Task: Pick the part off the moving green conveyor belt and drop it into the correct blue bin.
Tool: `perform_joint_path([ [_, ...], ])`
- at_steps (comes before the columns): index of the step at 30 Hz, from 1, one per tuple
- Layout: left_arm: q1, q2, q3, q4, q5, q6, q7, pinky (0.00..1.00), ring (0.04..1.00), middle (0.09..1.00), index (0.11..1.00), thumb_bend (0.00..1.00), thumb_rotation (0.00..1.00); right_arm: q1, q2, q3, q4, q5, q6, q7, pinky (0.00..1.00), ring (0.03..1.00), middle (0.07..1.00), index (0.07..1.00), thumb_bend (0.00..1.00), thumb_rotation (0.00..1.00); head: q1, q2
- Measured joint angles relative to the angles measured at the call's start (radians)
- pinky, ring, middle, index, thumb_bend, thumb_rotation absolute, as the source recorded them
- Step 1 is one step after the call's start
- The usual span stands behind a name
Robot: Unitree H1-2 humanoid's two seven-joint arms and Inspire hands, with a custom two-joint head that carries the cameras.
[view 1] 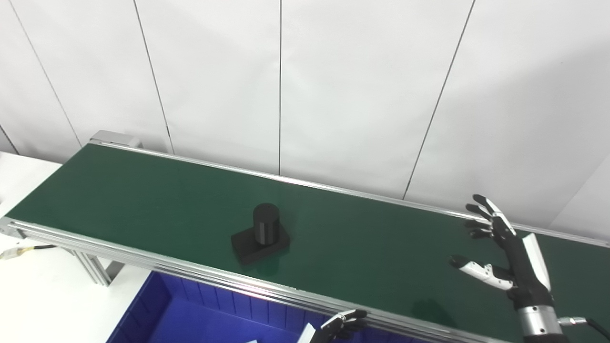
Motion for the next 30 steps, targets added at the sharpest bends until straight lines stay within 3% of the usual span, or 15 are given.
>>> perform_joint_path([
  [15, 0.0, 0.0, -0.007, -0.015, 0.015, 0.0, 0.021, 0.79, 0.783, 0.768, 0.801, 1.0, 0.88, -0.084, 0.14, -0.002, 0.023, -0.037, 0.0, 0.123, 0.6, 0.725, 0.837, 0.859, 1.0, 0.56, -0.008, 0.005],
  [30, 0.001, 0.015, -0.04, -0.033, 0.019, 0.0, 0.04, 0.79, 0.793, 0.768, 0.793, 1.0, 0.87, -0.154, 0.231, -0.014, 0.194, -0.092, 0.0, 0.136, 0.54, 0.682, 0.823, 0.838, 1.0, 0.54, -0.018, 0.009],
])
